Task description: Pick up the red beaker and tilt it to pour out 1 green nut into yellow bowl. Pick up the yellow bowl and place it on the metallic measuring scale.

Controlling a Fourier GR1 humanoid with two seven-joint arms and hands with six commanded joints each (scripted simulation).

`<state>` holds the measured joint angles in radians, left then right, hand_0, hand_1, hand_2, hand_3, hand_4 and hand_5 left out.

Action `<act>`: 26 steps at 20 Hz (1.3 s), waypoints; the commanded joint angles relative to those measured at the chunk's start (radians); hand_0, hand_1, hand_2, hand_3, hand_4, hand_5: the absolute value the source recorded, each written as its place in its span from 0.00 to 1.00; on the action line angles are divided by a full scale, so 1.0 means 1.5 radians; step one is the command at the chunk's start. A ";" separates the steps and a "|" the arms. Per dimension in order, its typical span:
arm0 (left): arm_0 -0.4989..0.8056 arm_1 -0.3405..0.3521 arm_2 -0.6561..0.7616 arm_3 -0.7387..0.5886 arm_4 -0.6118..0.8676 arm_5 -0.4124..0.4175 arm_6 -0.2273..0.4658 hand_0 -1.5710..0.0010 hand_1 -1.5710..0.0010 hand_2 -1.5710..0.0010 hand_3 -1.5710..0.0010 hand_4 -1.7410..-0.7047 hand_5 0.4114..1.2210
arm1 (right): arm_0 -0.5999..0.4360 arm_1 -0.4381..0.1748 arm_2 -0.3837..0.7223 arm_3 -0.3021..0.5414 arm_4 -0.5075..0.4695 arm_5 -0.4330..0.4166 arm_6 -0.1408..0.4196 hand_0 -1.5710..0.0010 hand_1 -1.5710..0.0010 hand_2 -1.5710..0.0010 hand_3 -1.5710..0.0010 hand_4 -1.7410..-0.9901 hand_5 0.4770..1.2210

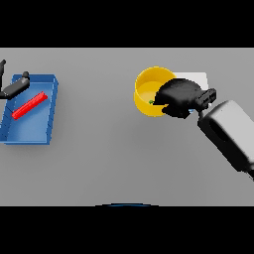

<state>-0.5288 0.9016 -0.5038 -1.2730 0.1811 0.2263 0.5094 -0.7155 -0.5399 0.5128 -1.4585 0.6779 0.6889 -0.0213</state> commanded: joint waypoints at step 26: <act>0.003 0.014 -0.003 -0.024 -0.003 0.003 0.053 1.00 1.00 1.00 1.00 0.91 0.39 | -0.088 0.015 -0.038 0.483 0.031 -0.242 -0.065 0.00 0.05 0.00 0.05 0.02 1.00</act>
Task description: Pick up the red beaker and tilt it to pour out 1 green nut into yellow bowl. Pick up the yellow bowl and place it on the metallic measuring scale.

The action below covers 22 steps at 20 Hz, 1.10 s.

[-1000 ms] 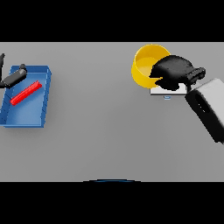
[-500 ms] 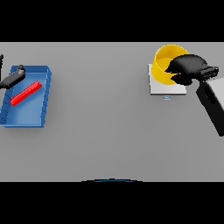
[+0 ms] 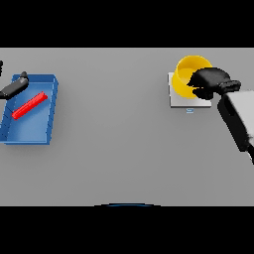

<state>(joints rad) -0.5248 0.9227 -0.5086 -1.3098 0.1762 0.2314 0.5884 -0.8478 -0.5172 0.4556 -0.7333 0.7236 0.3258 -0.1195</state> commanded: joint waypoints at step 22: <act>-0.025 -0.024 -0.008 0.038 -0.005 -0.001 0.001 1.00 1.00 1.00 1.00 0.89 0.40 | -0.049 0.016 0.015 0.106 0.001 0.032 -0.048 0.97 0.97 0.93 0.78 0.58 0.34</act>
